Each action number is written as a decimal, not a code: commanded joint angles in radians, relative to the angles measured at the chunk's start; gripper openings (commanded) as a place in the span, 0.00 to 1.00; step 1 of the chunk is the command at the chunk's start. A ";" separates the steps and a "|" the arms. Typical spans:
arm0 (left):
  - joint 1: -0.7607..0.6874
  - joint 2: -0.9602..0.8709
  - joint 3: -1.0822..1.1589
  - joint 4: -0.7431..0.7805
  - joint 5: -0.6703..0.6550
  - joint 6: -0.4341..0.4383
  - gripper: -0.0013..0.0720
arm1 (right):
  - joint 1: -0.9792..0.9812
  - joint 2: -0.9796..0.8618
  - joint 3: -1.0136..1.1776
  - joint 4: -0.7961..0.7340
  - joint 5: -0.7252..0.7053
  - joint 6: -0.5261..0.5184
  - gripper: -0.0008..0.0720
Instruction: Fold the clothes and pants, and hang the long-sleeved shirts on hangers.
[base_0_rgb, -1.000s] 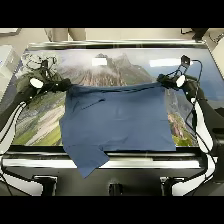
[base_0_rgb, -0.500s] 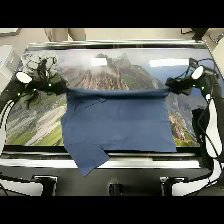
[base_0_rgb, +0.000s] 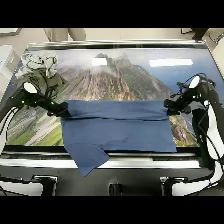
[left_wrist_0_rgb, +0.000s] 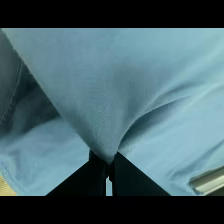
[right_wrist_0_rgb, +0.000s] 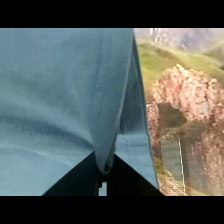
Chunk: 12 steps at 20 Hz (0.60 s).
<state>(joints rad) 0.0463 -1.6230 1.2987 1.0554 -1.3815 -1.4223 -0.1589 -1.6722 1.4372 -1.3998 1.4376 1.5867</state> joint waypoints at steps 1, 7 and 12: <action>-0.002 -0.001 -0.012 0.043 -0.017 -0.011 0.05 | -0.001 0.001 -0.016 -0.005 -0.007 -0.013 0.06; -0.011 -0.016 -0.013 0.081 -0.013 -0.030 0.05 | -0.001 0.000 -0.019 -0.034 -0.006 -0.008 0.06; 0.002 -0.027 0.004 0.072 -0.047 -0.071 0.74 | -0.010 -0.001 -0.003 -0.015 0.073 0.000 0.64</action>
<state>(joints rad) 0.0399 -1.6505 1.2903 1.1301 -1.3994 -1.4761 -0.1612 -1.6749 1.4223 -1.4281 1.4509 1.5860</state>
